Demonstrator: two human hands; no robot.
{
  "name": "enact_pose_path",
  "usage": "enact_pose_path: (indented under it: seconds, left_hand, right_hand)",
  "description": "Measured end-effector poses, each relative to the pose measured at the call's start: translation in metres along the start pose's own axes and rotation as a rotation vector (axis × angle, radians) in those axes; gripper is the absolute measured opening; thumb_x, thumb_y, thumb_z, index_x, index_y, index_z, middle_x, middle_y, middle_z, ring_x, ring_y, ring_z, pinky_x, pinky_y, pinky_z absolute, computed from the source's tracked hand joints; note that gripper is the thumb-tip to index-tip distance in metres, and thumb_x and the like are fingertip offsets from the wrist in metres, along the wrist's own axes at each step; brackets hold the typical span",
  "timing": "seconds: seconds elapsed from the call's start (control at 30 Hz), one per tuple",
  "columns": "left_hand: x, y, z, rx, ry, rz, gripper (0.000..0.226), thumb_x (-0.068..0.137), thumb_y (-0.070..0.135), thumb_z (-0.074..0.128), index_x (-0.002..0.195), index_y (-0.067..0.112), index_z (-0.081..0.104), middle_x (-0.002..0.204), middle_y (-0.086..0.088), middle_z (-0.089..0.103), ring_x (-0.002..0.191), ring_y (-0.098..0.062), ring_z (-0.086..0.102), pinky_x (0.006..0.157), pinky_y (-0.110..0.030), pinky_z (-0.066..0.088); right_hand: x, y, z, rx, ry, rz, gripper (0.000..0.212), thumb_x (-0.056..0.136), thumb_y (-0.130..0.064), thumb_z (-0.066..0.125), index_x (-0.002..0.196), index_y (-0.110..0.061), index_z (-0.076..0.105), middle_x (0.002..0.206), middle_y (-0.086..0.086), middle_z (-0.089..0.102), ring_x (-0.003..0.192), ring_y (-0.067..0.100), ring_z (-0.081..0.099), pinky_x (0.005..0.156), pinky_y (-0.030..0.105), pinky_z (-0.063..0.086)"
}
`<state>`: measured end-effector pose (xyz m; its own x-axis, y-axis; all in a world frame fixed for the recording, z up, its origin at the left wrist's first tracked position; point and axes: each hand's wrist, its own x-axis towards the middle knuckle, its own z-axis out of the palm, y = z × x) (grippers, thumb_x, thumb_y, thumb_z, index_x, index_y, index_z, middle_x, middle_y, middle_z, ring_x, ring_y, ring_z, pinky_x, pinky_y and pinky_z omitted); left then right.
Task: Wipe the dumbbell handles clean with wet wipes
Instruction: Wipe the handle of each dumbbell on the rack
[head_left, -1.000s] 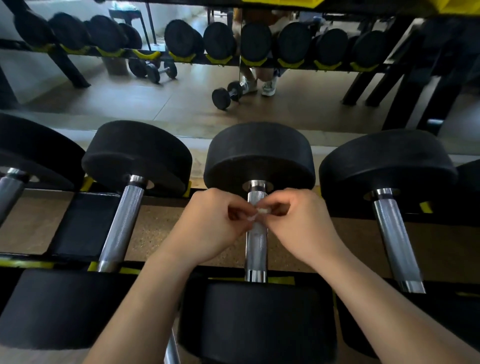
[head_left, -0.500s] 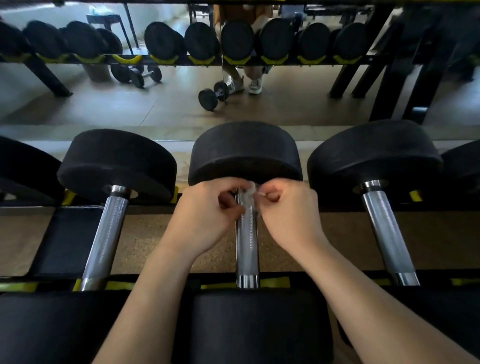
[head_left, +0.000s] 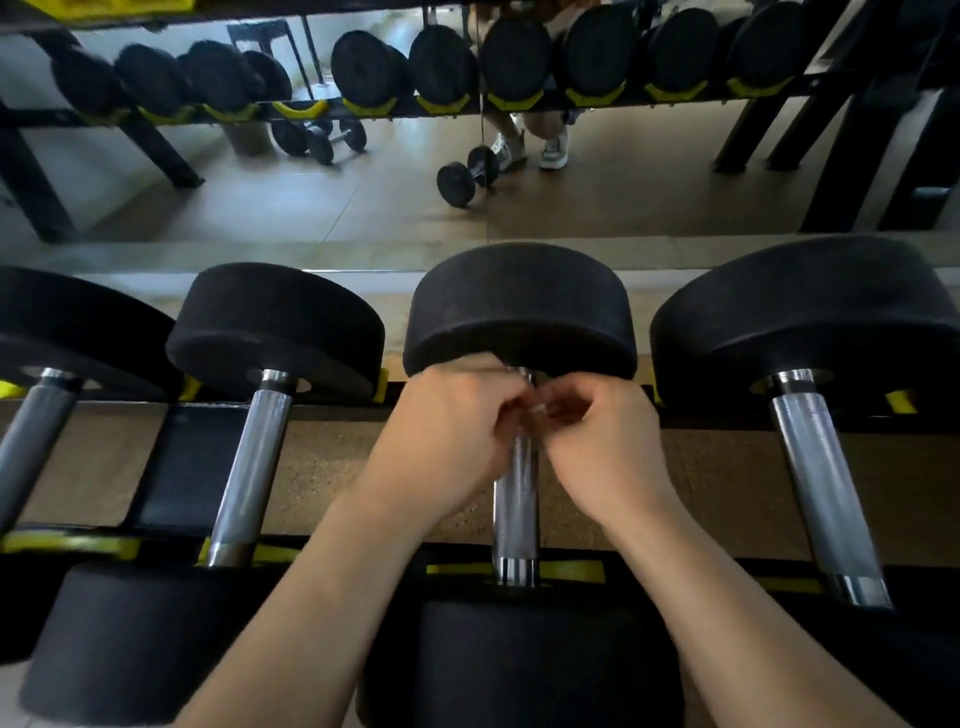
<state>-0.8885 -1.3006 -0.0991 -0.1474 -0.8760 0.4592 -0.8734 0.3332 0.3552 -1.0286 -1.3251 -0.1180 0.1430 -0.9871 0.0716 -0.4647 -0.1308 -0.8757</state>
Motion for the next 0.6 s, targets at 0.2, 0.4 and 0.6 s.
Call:
enact_pose_path:
  seconds: [0.2, 0.4, 0.6]
  left_hand:
    - [0.012, -0.01, -0.004, 0.191, -0.172, 0.216, 0.017, 0.088, 0.024, 0.061, 0.097, 0.017, 0.073, 0.085, 0.0, 0.064, 0.072, -0.02, 0.065, 0.057, -0.036, 0.054]
    - [0.017, -0.018, -0.007, 0.222, -0.223, 0.35, 0.041, 0.088, 0.045, 0.039, 0.099, 0.027, 0.074, 0.086, 0.002, 0.062, 0.071, -0.017, 0.064, 0.057, -0.036, 0.054]
    - [-0.005, -0.013, -0.003, -0.069, -0.431, 0.31, 0.019, 0.076, 0.041, 0.062, 0.083, 0.03, 0.077, 0.085, 0.01, 0.069, 0.082, -0.011, 0.065, 0.07, -0.035, 0.054]
  right_hand:
    - [0.0, -0.008, 0.001, 0.194, 0.047, 0.069, 0.027, 0.08, -0.004, 0.065, 0.094, -0.027, 0.07, 0.085, -0.012, 0.07, 0.084, -0.002, 0.064, 0.076, 0.02, 0.053]
    - [0.005, -0.01, -0.005, 0.127, 0.038, 0.07, 0.024, 0.071, -0.01, 0.059, 0.087, -0.024, 0.072, 0.08, -0.005, 0.072, 0.082, 0.013, 0.069, 0.078, 0.04, 0.058]
    - [-0.012, -0.014, -0.018, -0.213, -0.166, 0.023, 0.029, 0.083, -0.004, 0.059, 0.096, -0.028, 0.07, 0.089, -0.011, 0.069, 0.086, 0.005, 0.065, 0.083, 0.032, 0.055]
